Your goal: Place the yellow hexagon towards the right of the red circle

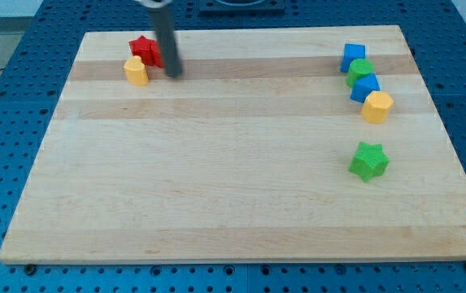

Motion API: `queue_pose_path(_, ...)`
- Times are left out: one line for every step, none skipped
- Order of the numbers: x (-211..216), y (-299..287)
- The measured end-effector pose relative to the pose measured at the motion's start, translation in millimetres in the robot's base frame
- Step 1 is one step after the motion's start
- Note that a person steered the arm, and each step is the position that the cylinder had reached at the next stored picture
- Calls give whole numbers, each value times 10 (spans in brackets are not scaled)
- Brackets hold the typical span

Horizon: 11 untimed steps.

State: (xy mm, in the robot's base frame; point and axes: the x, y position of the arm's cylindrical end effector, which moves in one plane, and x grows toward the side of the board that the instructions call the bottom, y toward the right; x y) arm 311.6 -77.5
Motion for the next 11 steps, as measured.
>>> queue_pose_path(749,969)
queue_pose_path(1343,1984)
queue_pose_path(1253,2859)
queue_pose_path(909,2868)
queue_pose_path(827,2939)
queue_pose_path(827,3514)
queue_pose_path(659,3561)
queue_pose_path(490,2732)
queue_pose_path(398,1771)
queue_pose_path(285,786)
queue_pose_path(86,-74)
